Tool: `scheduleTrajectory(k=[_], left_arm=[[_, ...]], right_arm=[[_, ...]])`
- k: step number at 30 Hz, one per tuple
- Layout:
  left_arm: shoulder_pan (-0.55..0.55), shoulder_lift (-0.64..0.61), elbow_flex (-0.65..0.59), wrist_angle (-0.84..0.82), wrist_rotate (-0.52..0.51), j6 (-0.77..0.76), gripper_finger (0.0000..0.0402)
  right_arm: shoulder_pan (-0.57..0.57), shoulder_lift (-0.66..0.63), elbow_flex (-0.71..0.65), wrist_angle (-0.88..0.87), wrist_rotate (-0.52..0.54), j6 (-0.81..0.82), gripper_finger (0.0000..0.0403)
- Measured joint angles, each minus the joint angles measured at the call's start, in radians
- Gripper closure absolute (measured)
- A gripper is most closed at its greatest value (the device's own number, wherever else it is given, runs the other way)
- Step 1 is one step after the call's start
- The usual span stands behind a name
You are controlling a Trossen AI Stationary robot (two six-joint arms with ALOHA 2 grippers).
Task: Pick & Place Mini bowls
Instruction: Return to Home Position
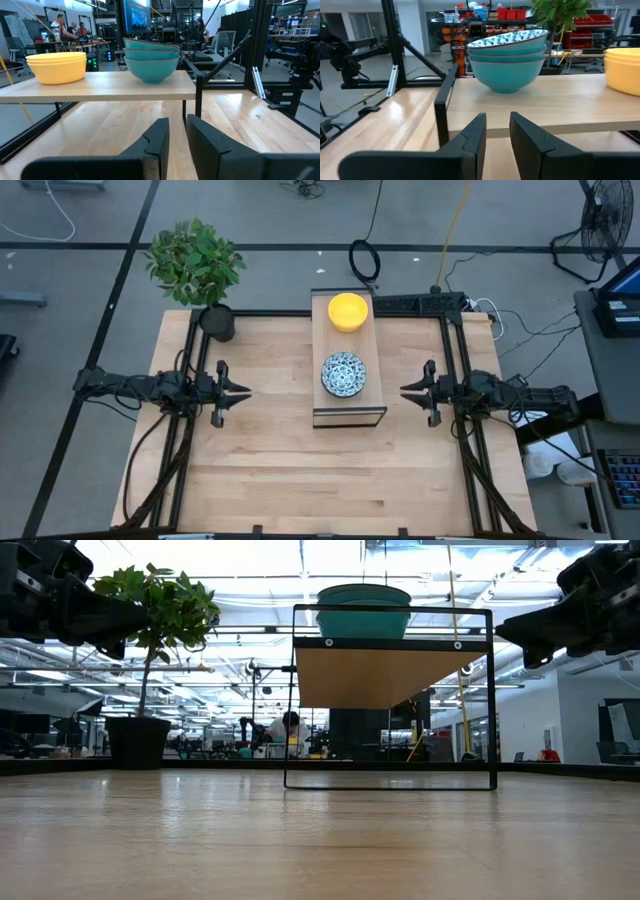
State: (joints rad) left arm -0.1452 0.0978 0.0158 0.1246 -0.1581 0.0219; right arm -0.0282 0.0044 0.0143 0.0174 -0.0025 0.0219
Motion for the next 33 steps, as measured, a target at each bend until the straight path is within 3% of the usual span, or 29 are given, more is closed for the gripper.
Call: scheduleTrajectory(k=[8, 15, 22, 33], left_arm=[[0.0, 0.0, 0.0, 0.0, 0.0, 0.0, 0.033], [0.0, 0.0, 0.0, 0.0, 0.0, 0.0, 0.033], [0.0, 0.0, 0.0, 0.0, 0.0, 0.0, 0.033], [0.0, 0.0, 0.0, 0.0, 0.0, 0.0, 0.033]], right_arm=[[0.0, 0.001, 0.0, 0.0, 0.004, -0.007, 0.0328], [-0.001, 0.015, 0.0, 0.013, 0.077, 0.013, 0.0328], [0.002, 0.043, 0.0, 0.02, 0.078, 0.101, 0.0328], [0.002, 0.044, 0.0, 0.022, 0.079, 0.105, 0.0328]])
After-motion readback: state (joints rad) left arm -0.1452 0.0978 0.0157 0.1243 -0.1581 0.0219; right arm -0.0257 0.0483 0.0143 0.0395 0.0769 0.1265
